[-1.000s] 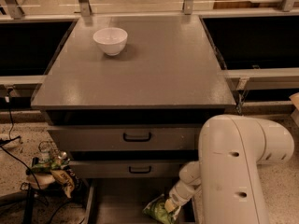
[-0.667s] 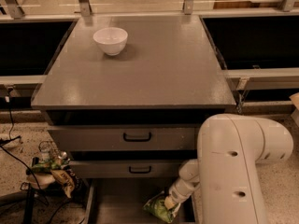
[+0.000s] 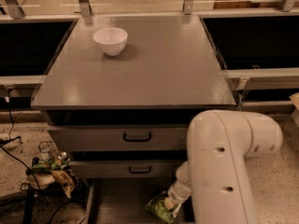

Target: Place green jalapeno chip bag into bottom drawer

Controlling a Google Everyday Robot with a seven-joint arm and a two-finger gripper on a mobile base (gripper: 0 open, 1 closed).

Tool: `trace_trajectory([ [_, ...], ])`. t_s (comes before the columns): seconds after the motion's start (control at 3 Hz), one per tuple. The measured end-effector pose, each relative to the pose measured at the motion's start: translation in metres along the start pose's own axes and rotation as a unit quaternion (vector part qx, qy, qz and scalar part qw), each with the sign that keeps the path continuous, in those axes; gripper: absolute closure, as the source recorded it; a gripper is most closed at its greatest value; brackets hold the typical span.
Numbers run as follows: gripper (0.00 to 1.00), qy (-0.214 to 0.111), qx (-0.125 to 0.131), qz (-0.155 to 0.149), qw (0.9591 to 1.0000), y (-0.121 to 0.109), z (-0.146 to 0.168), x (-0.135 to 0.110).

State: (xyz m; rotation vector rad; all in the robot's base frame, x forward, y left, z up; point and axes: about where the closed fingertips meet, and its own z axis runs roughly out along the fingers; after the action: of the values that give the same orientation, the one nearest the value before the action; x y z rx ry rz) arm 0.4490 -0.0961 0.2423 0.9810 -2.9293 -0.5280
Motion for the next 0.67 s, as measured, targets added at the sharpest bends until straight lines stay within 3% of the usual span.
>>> trace_trajectory([
  [0.33, 1.0, 0.002, 0.017, 0.005, 0.9998, 0.0, 0.002, 0.0],
  [0.67, 1.0, 0.003, 0.009, 0.017, 0.9998, -0.011, 0.016, -0.013],
])
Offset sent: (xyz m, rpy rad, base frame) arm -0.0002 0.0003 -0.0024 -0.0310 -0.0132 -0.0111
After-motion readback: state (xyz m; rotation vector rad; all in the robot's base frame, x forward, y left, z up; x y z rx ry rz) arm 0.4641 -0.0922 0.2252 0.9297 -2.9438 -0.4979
